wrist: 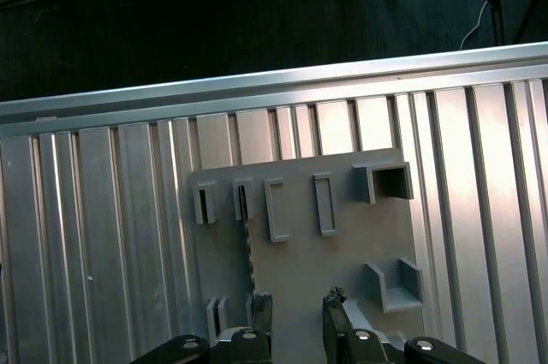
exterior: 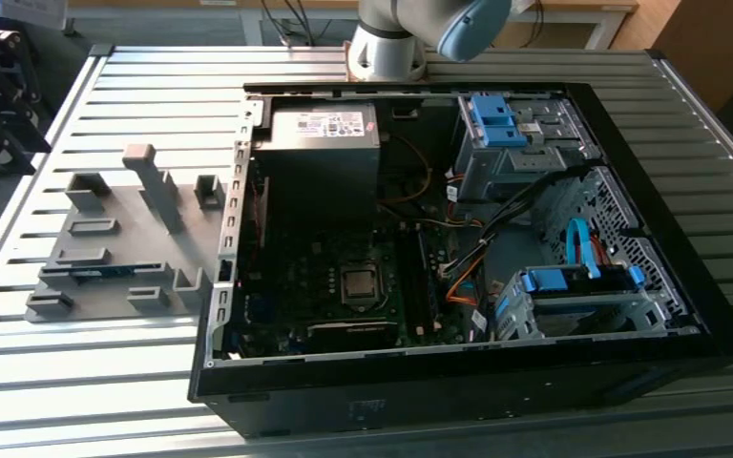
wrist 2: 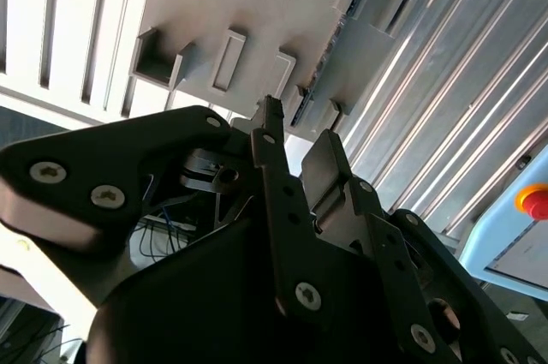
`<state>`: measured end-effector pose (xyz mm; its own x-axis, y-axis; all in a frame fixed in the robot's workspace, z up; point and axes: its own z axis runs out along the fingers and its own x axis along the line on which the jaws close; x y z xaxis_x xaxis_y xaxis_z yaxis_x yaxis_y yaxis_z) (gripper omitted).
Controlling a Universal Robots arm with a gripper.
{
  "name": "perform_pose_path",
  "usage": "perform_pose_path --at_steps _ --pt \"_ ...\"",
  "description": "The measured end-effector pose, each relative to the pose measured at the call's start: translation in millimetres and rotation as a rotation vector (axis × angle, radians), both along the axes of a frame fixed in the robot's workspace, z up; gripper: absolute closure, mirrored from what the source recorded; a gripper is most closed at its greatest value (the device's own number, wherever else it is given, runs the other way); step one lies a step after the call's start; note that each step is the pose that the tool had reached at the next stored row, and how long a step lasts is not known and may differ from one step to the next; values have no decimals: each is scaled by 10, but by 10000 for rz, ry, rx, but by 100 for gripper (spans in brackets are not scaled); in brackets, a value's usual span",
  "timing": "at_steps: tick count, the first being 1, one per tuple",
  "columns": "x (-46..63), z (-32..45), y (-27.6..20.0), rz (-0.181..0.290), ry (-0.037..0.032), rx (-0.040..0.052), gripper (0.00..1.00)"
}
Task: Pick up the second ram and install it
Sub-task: 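Pick up the second ram and move it above second insertion slot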
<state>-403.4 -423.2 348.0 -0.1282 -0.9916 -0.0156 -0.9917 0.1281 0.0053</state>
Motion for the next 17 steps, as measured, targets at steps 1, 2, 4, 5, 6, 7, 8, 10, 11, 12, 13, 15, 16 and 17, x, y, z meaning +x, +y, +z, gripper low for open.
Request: perform_pose_path --at_steps 1,2,4,5,6,7,8,10,11,12,13,15,16,17 --pt "0 -4 -3 1 0 0 63" --pt "0 -8 -6 1 1 -1 63" --pt "0 -20 -11 0 0 0 63" --pt "0 -26 -13 0 0 0 63" --pt "0 -31 -15 4 0 0 63" --pt "0 -37 -17 13 1 0 63" --pt "0 -44 -19 28 1 0 63" --pt "0 -57 -25 71 2 -2 63" --pt "0 -63 -27 87 1 -1 63" --pt "0 -72 -32 90 2 -1 63" --pt "0 -81 -36 90 1 -1 63" --pt "0 -97 -41 88 1 0 63" --pt "0 -103 -43 88 1 -1 63" --pt "0 -109 -44 88 0 0 63"
